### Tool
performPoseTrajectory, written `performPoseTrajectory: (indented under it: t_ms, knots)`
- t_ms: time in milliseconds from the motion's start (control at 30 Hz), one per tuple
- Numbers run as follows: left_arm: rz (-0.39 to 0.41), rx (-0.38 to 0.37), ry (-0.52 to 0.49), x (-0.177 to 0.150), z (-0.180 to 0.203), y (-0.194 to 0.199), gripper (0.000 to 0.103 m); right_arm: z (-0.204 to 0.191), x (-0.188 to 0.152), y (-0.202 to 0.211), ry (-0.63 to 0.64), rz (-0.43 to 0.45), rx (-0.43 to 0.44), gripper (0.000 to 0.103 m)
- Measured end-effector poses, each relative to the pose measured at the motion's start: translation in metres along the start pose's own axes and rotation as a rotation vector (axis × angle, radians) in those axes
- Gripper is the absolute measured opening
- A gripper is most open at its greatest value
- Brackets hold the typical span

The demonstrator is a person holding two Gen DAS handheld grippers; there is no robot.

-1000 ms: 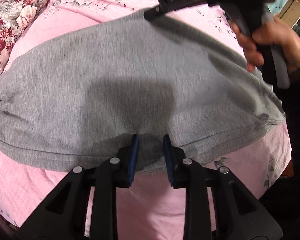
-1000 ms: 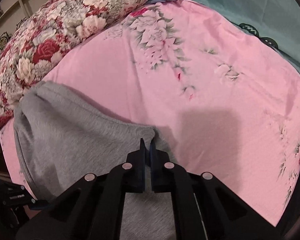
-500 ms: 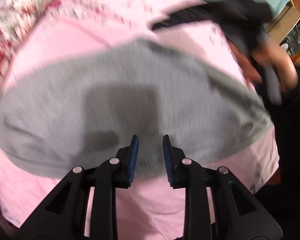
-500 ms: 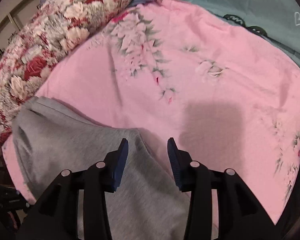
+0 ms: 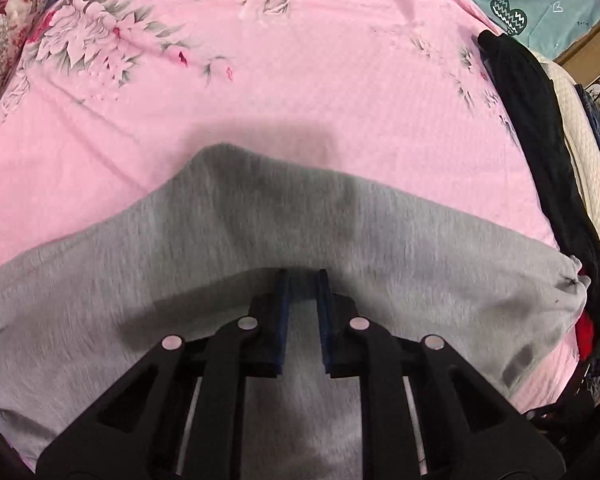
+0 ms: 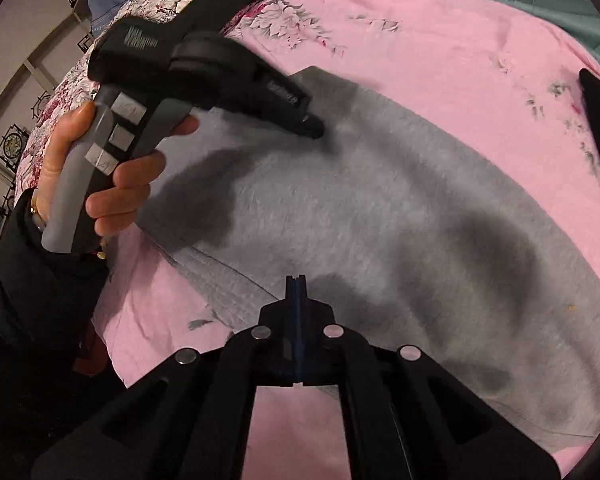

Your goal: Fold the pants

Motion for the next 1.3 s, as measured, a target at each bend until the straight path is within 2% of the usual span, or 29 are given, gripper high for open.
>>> performPoseTrajectory:
  t_ms: [133, 267, 400, 433, 500, 533, 600, 633, 667, 700, 767, 833, 867, 933, 1000, 1033, 1100, 1167, 1300]
  knots:
    - [0.003, -0.015, 0.018, -0.002, -0.007, 0.0, 0.014, -0.007, -0.003, -0.019, 0.013, -0.069, -0.011, 0.0]
    - [0.017, -0.01, 0.015, -0.002, -0.003, 0.0, 0.014, -0.017, -0.012, -0.019, 0.042, -0.066, -0.042, 0.002]
    - [0.018, -0.003, 0.015, 0.0, -0.001, -0.001, 0.014, -0.008, -0.01, -0.021, -0.036, -0.048, 0.009, 0.003]
    - [0.018, -0.003, 0.016, 0.0, -0.001, 0.0, 0.014, -0.004, -0.008, -0.02, -0.062, -0.048, 0.032, 0.006]
    - [0.026, 0.0, 0.016, -0.002, 0.0, 0.001, 0.014, 0.004, -0.006, -0.013, -0.118, -0.043, 0.061, 0.025]
    - [0.031, -0.002, 0.018, -0.003, 0.001, 0.002, 0.014, 0.009, -0.007, -0.005, -0.138, -0.028, 0.07, 0.038]
    - [0.045, -0.004, 0.025, -0.011, 0.003, 0.01, 0.028, 0.022, -0.011, 0.022, -0.173, 0.034, 0.09, 0.04]
    - [0.063, -0.004, 0.025, -0.017, 0.004, 0.016, 0.044, 0.03, -0.015, 0.036, -0.193, 0.059, 0.088, 0.042]
    - [0.099, -0.009, 0.02, -0.027, 0.007, 0.028, 0.049, 0.043, -0.022, 0.055, -0.233, 0.098, 0.078, 0.047]
    - [0.125, -0.024, 0.013, -0.036, 0.01, 0.037, 0.051, 0.056, -0.03, 0.073, -0.279, 0.137, 0.06, 0.052]
    - [0.168, -0.083, 0.001, -0.059, 0.02, 0.055, 0.057, 0.095, -0.06, 0.116, -0.409, 0.234, -0.023, 0.076]
    - [0.178, -0.096, -0.033, -0.084, 0.036, 0.058, 0.059, 0.133, -0.1, 0.152, -0.551, 0.31, -0.133, 0.084]
    - [0.165, -0.091, -0.052, -0.095, 0.045, 0.053, 0.058, 0.147, -0.121, 0.163, -0.62, 0.325, -0.166, 0.085]
    - [0.113, -0.106, -0.093, -0.116, 0.062, 0.037, 0.057, 0.171, -0.154, 0.178, -0.749, 0.348, -0.174, 0.085]
    - [0.07, -0.085, -0.115, -0.132, 0.073, 0.02, 0.057, 0.188, -0.182, 0.183, -0.84, 0.378, -0.127, 0.085]
    - [0.089, -0.049, -0.127, -0.138, 0.077, 0.017, 0.058, 0.193, -0.189, 0.183, -0.87, 0.389, -0.092, 0.085]
    - [0.126, 0.014, -0.155, -0.149, 0.086, 0.018, 0.058, 0.202, -0.197, 0.179, -0.903, 0.407, -0.02, 0.085]
    - [0.133, 0.043, -0.163, -0.152, 0.091, 0.019, 0.058, 0.208, -0.194, 0.171, -0.911, 0.398, 0.017, 0.085]
    - [0.126, 0.029, -0.153, -0.155, 0.089, 0.021, 0.058, 0.22, -0.186, 0.147, -0.932, 0.361, 0.065, 0.085]
Point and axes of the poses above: each gripper's, at about its wrist camera, not at the fingertips, and y roughly against the way its jaws point, z to its right, x to its top, the point moved 1 cm from there along -y, roughly the way its jaws point, and after that the axes turned 4 degrees about -z, right-handed, at the moved point
